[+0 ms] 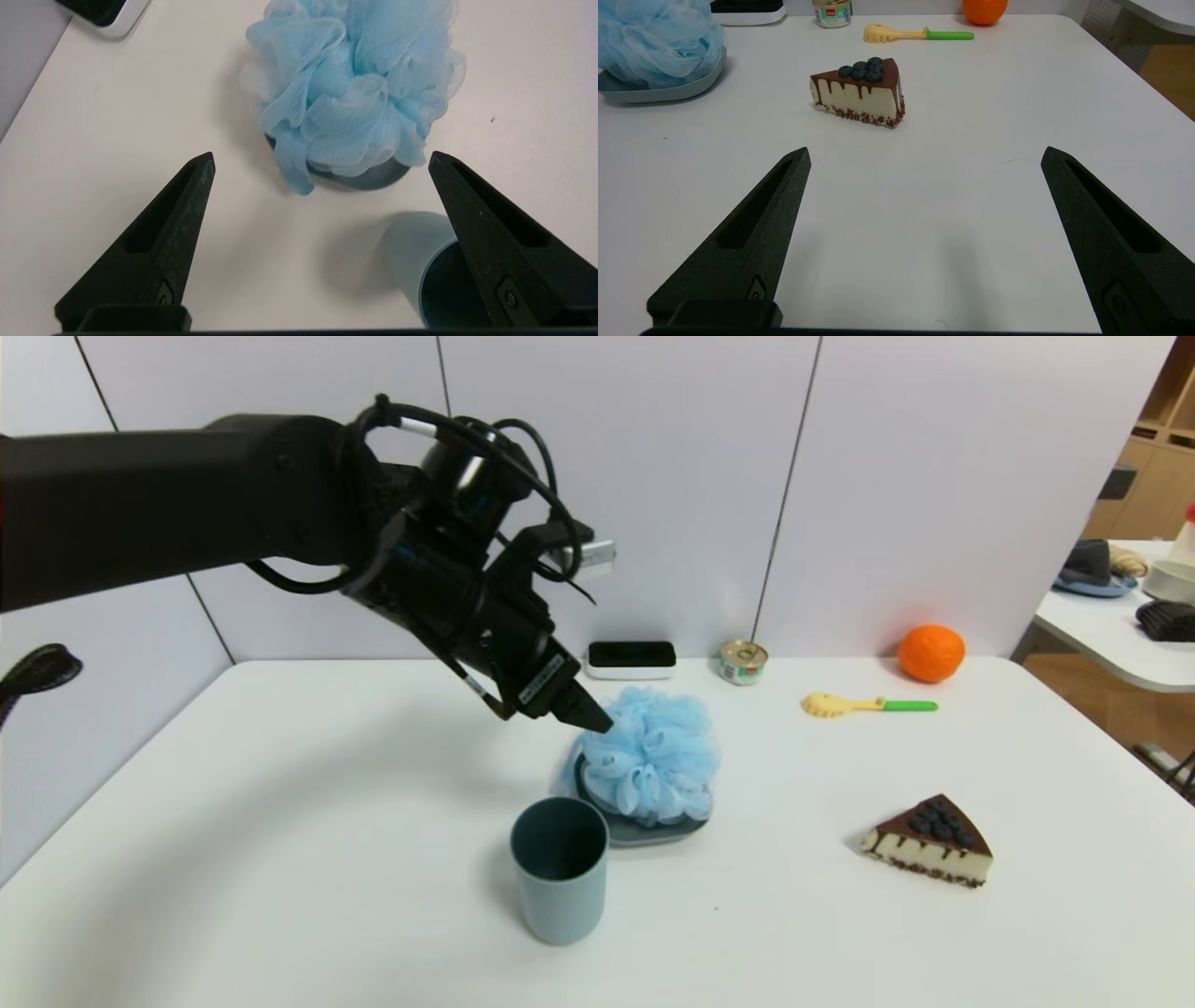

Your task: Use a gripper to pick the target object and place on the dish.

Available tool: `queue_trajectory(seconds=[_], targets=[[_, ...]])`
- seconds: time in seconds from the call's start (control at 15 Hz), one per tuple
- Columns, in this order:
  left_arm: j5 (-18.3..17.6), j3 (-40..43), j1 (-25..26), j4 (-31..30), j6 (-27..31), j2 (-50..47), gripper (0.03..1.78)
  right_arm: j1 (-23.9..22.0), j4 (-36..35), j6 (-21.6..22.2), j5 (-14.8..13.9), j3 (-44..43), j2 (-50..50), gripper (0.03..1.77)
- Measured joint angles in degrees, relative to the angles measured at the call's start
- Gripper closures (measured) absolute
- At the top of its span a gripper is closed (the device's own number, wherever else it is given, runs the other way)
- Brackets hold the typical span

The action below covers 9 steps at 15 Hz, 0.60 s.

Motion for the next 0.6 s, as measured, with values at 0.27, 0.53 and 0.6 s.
queue_trajectory(seconds=[0.27, 0.53, 0.6], targets=[[0.10, 7.13, 7.68, 0.34, -0.24, -7.13, 0.14, -0.02, 0.00, 0.02, 0.01, 0.00, 0.00, 0.09], [-0.28, 21.36, 17.05, -2.50, -0.63, -17.05, 0.13, -0.02, 0.00, 0.02, 0.01, 0.00, 0.00, 0.09], [-0.37, 25.97, 19.13, -4.62, -1.10, -19.71, 0.13, -0.02, 0.00, 0.02, 0.00, 0.00, 0.00, 0.09]])
